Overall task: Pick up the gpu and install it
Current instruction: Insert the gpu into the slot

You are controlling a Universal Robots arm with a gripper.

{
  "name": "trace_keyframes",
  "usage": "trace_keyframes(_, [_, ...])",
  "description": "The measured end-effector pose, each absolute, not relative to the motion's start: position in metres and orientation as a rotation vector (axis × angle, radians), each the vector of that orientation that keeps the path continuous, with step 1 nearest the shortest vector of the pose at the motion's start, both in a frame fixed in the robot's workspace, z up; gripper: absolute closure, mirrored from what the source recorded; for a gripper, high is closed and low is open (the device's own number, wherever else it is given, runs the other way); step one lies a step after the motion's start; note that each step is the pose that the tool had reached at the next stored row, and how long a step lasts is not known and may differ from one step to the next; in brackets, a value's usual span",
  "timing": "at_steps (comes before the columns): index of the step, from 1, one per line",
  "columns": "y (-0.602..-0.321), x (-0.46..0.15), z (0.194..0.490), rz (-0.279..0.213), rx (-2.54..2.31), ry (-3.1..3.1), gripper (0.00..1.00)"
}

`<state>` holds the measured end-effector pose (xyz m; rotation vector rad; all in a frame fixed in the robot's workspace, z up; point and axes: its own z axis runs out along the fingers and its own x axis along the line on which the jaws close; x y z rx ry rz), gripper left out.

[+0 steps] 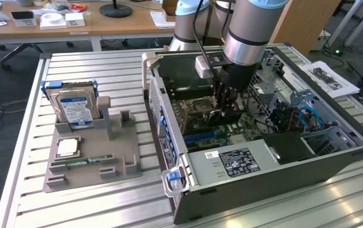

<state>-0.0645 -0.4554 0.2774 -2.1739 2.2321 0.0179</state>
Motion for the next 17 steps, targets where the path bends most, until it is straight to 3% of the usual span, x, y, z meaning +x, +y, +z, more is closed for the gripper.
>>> trace_keyframes(17, [-0.4556, -0.0702, 0.2773, 0.018, -2.174, 2.232, 0.73])
